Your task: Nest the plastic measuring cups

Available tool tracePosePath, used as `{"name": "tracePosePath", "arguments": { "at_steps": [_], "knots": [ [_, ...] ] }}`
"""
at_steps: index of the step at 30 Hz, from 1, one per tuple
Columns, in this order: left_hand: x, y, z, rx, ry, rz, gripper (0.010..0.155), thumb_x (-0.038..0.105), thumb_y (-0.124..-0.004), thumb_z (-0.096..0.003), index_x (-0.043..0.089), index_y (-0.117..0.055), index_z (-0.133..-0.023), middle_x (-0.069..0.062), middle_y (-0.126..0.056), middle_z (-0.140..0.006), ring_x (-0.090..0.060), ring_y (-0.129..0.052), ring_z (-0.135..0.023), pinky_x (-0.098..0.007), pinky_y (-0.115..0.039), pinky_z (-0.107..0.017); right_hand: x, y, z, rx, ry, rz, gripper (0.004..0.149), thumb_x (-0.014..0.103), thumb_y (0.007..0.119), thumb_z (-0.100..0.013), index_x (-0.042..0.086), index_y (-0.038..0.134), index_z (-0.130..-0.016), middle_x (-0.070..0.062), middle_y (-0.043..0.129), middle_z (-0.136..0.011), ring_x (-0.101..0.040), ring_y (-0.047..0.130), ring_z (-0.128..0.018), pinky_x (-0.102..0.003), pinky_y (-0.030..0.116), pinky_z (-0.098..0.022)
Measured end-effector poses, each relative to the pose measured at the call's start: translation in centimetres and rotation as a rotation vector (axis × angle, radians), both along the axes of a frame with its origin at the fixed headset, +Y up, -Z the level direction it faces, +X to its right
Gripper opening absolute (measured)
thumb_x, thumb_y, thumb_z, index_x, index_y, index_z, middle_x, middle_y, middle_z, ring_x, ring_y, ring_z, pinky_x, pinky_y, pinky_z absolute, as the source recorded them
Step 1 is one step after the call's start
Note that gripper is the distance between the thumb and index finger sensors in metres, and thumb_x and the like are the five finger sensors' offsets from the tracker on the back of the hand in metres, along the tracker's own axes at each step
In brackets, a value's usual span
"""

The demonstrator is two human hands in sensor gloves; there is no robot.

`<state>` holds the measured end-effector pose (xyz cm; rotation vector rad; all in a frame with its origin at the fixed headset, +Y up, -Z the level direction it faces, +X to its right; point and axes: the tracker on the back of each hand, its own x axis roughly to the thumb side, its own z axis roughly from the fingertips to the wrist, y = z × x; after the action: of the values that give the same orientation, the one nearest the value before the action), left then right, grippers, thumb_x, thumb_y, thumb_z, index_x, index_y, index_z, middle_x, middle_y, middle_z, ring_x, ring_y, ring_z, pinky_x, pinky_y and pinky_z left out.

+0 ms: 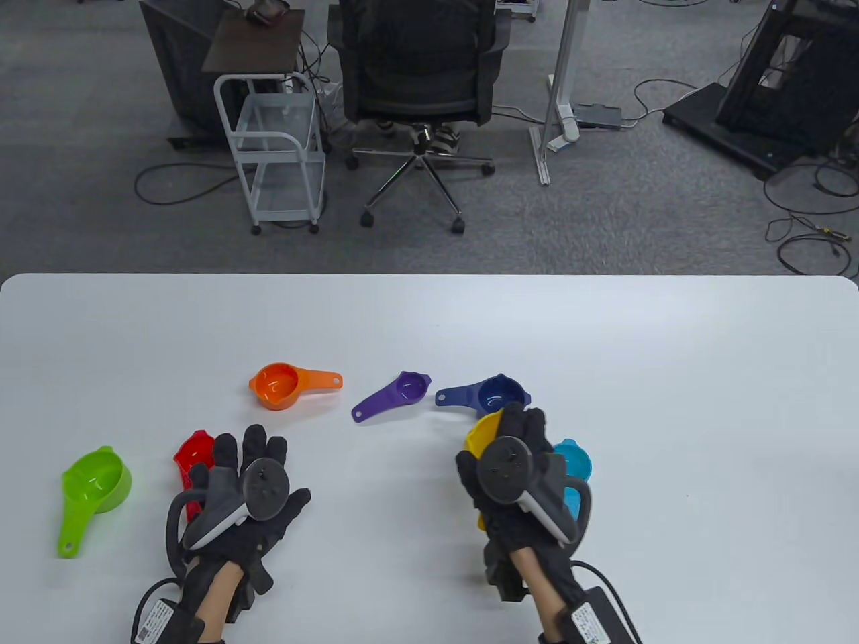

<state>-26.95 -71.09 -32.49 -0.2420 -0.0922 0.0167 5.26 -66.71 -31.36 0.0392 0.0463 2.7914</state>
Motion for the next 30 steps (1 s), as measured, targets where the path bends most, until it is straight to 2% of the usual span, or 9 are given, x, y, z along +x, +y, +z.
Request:
{"name": "tracePosePath", "arguments": {
  "at_steps": [5,10,18,25,30],
  "knots": [
    [-0.1,0.1,0.0,0.013,0.004,-0.006,0.085,0.065,-0.056,-0.0534,0.023,-0.024,-0.119,-0.012,-0.009,-0.122,-0.058,-0.01,-0.105,-0.079,-0.018,-0.064,-6.1,-2.1,-1.4,-0.079,0.033,0.091,0.093,0.053,0.058,-0.06,-0.01,0.011,-0.111,-0.051,0.016,-0.11,-0.068,0.053,-0.094,-0.077,0.062,-0.062],
    [-0.2,0.0,0.1,0.007,0.008,-0.004,0.085,0.065,-0.056,-0.0535,0.022,-0.024,-0.119,-0.013,-0.009,-0.122,-0.058,-0.01,-0.105,-0.079,-0.018,-0.064,-9.0,-4.6,-2.2,-0.174,0.031,0.132,0.093,0.053,0.058,-0.06,-0.01,0.01,-0.111,-0.051,0.015,-0.11,-0.069,0.052,-0.094,-0.078,0.061,-0.062],
    [0.1,-0.3,-0.1,-0.027,0.011,-0.014,0.085,0.065,-0.056,-0.0535,0.021,-0.023,-0.119,-0.014,-0.008,-0.122,-0.058,-0.01,-0.105,-0.079,-0.018,-0.064,-8.9,-6.4,-2.9,-0.211,0.004,0.18,0.093,0.053,0.058,-0.06,-0.009,0.011,-0.111,-0.051,0.015,-0.11,-0.069,0.051,-0.094,-0.077,0.06,-0.063],
    [0.3,-0.7,-0.1,-0.053,0.013,-0.02,0.086,0.065,-0.056,-0.0536,0.02,-0.022,-0.119,-0.015,-0.007,-0.121,-0.059,-0.009,-0.104,-0.079,-0.017,-0.064,-9.5,-7.2,-2.8,-0.261,0.042,0.123,0.092,0.053,0.056,-0.061,-0.008,0.009,-0.112,-0.05,0.011,-0.111,-0.07,0.045,-0.096,-0.079,0.056,-0.064],
    [0.5,-0.7,-0.1,-0.06,0.009,-0.019,0.087,0.065,-0.055,-0.0534,0.02,-0.021,-0.119,-0.015,-0.007,-0.121,-0.059,-0.008,-0.104,-0.079,-0.017,-0.064,-9.5,-7.3,-2.8,-0.245,0.034,0.141,0.092,0.053,0.055,-0.061,-0.007,0.01,-0.112,-0.049,0.01,-0.112,-0.069,0.043,-0.097,-0.079,0.054,-0.065]
  ]
}}
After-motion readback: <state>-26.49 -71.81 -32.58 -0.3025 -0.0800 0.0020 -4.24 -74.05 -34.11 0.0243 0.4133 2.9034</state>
